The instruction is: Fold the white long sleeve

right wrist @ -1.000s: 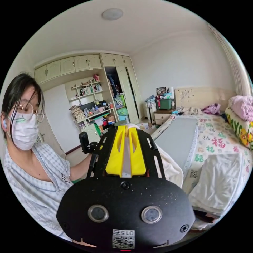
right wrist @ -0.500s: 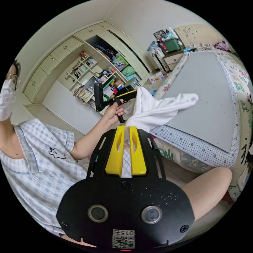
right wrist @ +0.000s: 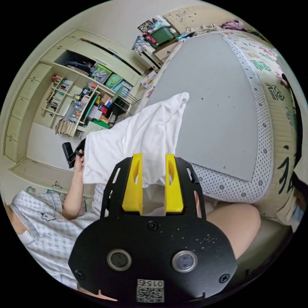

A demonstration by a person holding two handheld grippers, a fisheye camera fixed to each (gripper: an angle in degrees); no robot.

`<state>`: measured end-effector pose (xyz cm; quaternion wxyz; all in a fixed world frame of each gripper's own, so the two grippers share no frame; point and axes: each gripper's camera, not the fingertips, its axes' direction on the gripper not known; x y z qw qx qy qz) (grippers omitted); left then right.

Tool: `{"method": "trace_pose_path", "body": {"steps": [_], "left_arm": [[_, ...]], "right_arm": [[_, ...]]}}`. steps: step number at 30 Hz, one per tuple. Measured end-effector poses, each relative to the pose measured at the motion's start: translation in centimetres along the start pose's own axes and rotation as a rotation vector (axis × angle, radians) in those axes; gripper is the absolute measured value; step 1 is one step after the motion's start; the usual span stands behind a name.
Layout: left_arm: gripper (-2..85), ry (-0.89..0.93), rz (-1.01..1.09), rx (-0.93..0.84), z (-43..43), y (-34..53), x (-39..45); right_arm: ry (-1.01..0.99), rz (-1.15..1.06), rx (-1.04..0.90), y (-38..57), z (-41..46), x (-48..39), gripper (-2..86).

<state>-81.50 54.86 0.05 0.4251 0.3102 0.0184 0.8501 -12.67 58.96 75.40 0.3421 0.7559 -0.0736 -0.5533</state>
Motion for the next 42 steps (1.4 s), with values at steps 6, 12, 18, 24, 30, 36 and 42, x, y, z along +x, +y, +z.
{"method": "trace_pose_path", "body": {"steps": [6, 12, 18, 24, 30, 36, 42], "left_arm": [[0.7, -0.041, 0.006, -0.010, -1.7, -0.7, -0.4], [0.8, -0.047, -0.020, -0.005, -3.1, -1.4, -1.0], [0.7, -0.038, -0.043, -0.007, -3.1, -1.8, -0.8], [0.5, -0.062, 0.011, -0.050, -2.5, -3.2, 1.0], [0.3, -0.082, 0.138, -0.067, -3.1, -5.6, 3.9], [0.3, 0.004, 0.276, -0.036, -2.5, -9.7, 5.9], [0.9, -0.179, 0.279, -0.398, 11.4, -14.5, 5.2]], "right_arm": [[0.053, -0.023, -0.085, -5.7, 4.8, 4.5, 12.1], [0.008, 0.095, 0.079, -8.0, 3.2, 10.5, 12.2], [-0.027, 0.160, 0.053, -12.0, 3.5, 15.6, 13.7], [-0.114, 0.204, 0.027, -14.2, 5.4, 18.5, 9.3], [-0.089, 0.056, 0.150, -11.3, -1.0, 18.0, 2.2], [0.082, -0.067, 0.331, -7.2, -14.1, 17.8, 0.5], [0.256, 0.155, 0.389, -12.2, -18.3, 22.6, 0.9]]}}
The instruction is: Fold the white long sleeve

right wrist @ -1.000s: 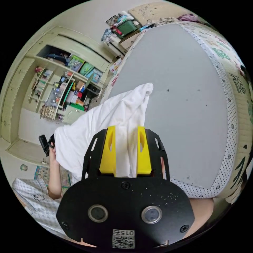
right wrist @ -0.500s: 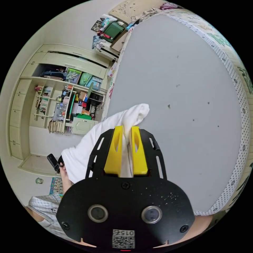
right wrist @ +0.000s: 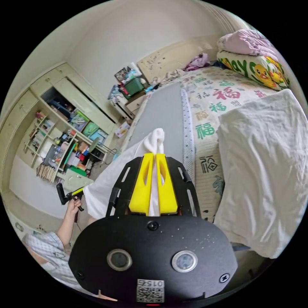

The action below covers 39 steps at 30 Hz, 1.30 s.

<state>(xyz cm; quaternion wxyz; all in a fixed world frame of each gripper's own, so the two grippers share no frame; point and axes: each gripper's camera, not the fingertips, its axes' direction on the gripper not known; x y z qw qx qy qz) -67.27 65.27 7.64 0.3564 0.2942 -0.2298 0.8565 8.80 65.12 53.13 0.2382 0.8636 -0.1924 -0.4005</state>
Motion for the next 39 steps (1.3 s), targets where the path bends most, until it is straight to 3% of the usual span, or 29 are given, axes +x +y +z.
{"method": "trace_pose_path", "body": {"steps": [2, 7, 11, 14, 18, 23, 28, 32, 36, 39], "left_arm": [[1.2, -0.023, -0.015, -0.101, 2.2, -1.0, 0.1], [5.4, 0.006, 0.056, -0.122, 1.6, 0.5, 2.3], [8.8, 0.309, -0.018, -0.127, 2.6, 2.5, 3.4], [11.2, 0.193, 0.024, -0.099, 3.2, 2.8, 6.6], [12.7, 0.109, 0.285, -0.113, 5.3, 2.0, 13.4], [13.1, 0.032, 0.455, -0.152, 8.3, 1.6, 17.2], [12.3, -0.028, 0.483, -0.249, 11.7, 1.9, 17.8], [10.7, -0.062, 0.504, -0.230, 11.9, 2.4, 17.8], [7.3, -0.055, 0.472, -0.241, 11.8, 2.2, 16.8], [5.3, 0.074, 0.389, -0.233, 11.0, 1.5, 14.6]], "right_arm": [[0.051, 0.028, -0.036, -0.3, 1.3, 0.2, 1.4], [-0.092, -0.254, -0.199, 5.8, 4.1, -3.2, 4.8], [-0.138, -0.475, -0.472, 14.8, 8.9, -5.7, 8.4], [-0.100, -0.528, -0.551, 18.9, 11.5, -6.6, 10.8], [-0.094, -0.613, -0.542, 21.5, 12.0, -8.4, 12.0], [0.033, -0.813, -0.486, 23.9, 10.9, -11.4, 11.2], [0.200, -0.897, -0.584, 26.4, 13.4, -11.5, 10.6], [0.290, -0.938, -0.533, 28.2, 13.9, -12.4, 10.0], [0.289, -0.881, -0.524, 27.8, 12.5, -12.5, 7.3], [0.191, -0.749, -0.503, 25.5, 10.1, -11.5, 5.7]]}}
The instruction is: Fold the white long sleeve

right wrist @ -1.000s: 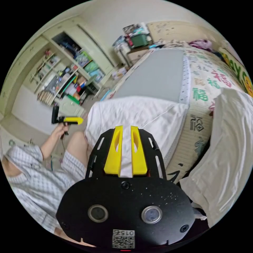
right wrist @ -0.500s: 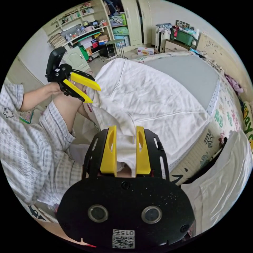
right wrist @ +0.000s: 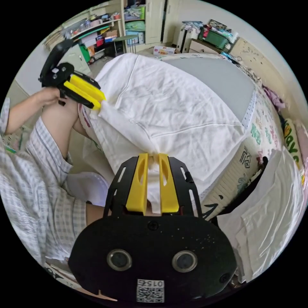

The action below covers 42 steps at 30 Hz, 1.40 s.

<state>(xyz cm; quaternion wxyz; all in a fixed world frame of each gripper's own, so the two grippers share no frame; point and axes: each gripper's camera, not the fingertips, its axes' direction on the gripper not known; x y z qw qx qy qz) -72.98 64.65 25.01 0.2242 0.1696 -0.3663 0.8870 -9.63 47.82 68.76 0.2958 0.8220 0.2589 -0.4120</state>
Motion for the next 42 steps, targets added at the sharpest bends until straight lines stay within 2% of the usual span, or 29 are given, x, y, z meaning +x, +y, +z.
{"method": "trace_pose_path", "body": {"steps": [3, 6, 8, 10, 12, 13, 15, 16, 17, 18, 19, 21, 25, 29, 33, 35, 38, 42], "left_arm": [[3.9, 0.117, -0.078, 0.096, -1.9, 0.4, -2.5], [2.9, 0.147, -0.065, 0.179, -4.7, -0.8, -4.8], [2.5, 0.117, -0.027, 0.187, -6.8, -3.8, -7.5], [2.5, 0.140, -0.011, 0.234, -9.8, -8.5, -11.3], [2.9, 0.110, -0.095, 0.412, -15.0, -14.7, -16.7], [3.1, 0.099, -0.142, 0.474, -16.4, -15.8, -18.0], [3.9, -0.082, -0.331, 0.703, -20.4, -17.4, -20.8], [4.2, -0.118, -0.382, 0.741, -20.9, -17.2, -21.1], [4.7, -0.101, -0.428, 0.806, -21.3, -16.4, -21.5], [5.1, -0.025, -0.382, 0.837, -21.0, -15.4, -21.3], [5.3, 0.008, -0.346, 0.831, -20.6, -14.8, -21.0], [5.9, 0.050, -0.232, 0.706, -17.3, -10.8, -18.9], [6.5, 0.028, -0.233, 0.464, -11.0, -1.1, -15.6], [8.1, 0.067, -0.512, 0.361, -8.0, 11.0, -13.3], [11.2, -0.040, -0.782, 0.376, -8.3, 17.6, -10.4], [11.6, -0.047, -0.825, 0.339, -7.6, 18.6, -10.0], [11.7, 0.039, -0.834, 0.270, -5.4, 18.6, -10.4], [10.6, 0.063, -0.830, 0.198, -4.2, 17.4, -11.2]], "right_arm": [[-0.175, 0.119, 0.107, 0.9, -3.6, 3.2, 4.7], [-0.288, 0.176, 0.193, 0.8, -7.3, 6.4, 3.8], [-0.336, 0.192, 0.217, -1.0, -9.4, 8.8, 3.5], [-0.268, 0.197, 0.238, -4.7, -12.4, 12.1, 3.1], [-0.123, 0.266, 0.386, -11.9, -19.6, 18.1, 2.7], [-0.132, 0.311, 0.445, -13.5, -21.6, 19.7, 2.5], [-0.257, 0.423, 0.733, -17.3, -28.3, 24.5, 1.4], [-0.268, 0.437, 0.783, -17.8, -29.3, 25.1, 1.0], [-0.281, 0.479, 0.825, -18.3, -30.3, 25.9, 0.4], [-0.304, 0.486, 0.818, -18.5, -30.5, 26.1, -0.1], [-0.322, 0.463, 0.803, -18.4, -30.3, 25.9, -0.2], [-0.350, 0.305, 0.709, -15.7, -27.9, 23.6, -0.6], [-0.244, 0.261, 0.556, -5.1, -22.2, 18.8, -0.6], [-0.142, 0.477, 0.518, 8.5, -19.9, 13.7, 0.1], [-0.105, 0.649, 0.559, 15.4, -21.8, 9.1, 3.7], [-0.091, 0.718, 0.549, 16.4, -21.7, 8.9, 7.3], [-0.203, 0.827, 0.554, 17.5, -21.0, 11.2, 12.9], [-0.272, 0.907, 0.298, 16.3, -18.3, 15.0, 13.7]]}}
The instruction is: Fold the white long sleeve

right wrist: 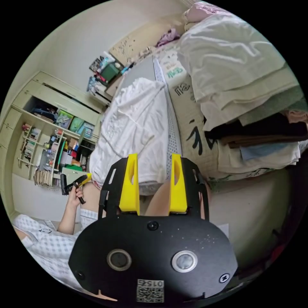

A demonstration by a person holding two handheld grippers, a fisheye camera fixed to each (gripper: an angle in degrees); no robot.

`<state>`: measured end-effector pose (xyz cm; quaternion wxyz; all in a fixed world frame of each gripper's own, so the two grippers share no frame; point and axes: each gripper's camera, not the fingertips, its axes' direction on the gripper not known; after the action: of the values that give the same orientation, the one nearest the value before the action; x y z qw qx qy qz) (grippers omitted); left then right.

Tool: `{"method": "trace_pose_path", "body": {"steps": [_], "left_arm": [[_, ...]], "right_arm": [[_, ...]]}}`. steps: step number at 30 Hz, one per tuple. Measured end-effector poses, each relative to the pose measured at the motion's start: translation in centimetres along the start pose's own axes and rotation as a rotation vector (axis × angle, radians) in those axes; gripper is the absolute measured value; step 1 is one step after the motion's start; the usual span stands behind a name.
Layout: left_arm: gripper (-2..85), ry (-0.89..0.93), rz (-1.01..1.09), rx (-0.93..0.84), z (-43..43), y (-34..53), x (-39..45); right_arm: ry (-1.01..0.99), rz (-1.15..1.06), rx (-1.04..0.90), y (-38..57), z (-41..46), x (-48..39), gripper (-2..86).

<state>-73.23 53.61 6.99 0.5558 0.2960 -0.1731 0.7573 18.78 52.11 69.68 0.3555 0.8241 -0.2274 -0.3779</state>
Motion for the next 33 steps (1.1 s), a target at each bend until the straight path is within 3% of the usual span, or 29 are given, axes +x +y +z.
{"method": "trace_pose_path", "body": {"steps": [4, 6, 12, 16, 26, 29, 33], "left_arm": [[8.2, -0.006, 0.003, -0.024, 0.5, -0.1, 0.5], [6.0, 0.021, -0.001, -0.054, 0.9, -0.1, 0.7], [0.7, 0.067, 0.032, -0.043, 0.6, 0.9, 2.2], [-0.2, -0.004, 0.075, -0.012, -0.2, 1.4, 4.1], [-0.4, -0.073, 0.107, -0.099, 1.0, 1.9, 7.4], [-0.3, -0.169, 0.140, -0.161, 2.9, 1.1, 9.1], [-0.2, -0.312, 0.217, -0.230, 5.6, 0.4, 12.2]], "right_arm": [[-0.127, -0.032, -0.213, -2.4, 3.5, 0.5, 10.5], [-0.063, -0.017, -0.311, -3.3, 5.1, 0.9, 3.8], [-0.061, 0.053, -0.195, -2.1, 2.1, 3.3, 0.0], [-0.001, 0.091, -0.114, -1.4, 0.4, 4.3, -0.4], [0.223, -0.004, -0.269, -1.3, 3.8, 2.6, -0.5], [0.331, 0.022, -0.383, -1.1, 5.9, 3.4, -0.6], [0.317, 0.017, -0.333, -0.2, 5.2, 3.4, -0.6]]}}
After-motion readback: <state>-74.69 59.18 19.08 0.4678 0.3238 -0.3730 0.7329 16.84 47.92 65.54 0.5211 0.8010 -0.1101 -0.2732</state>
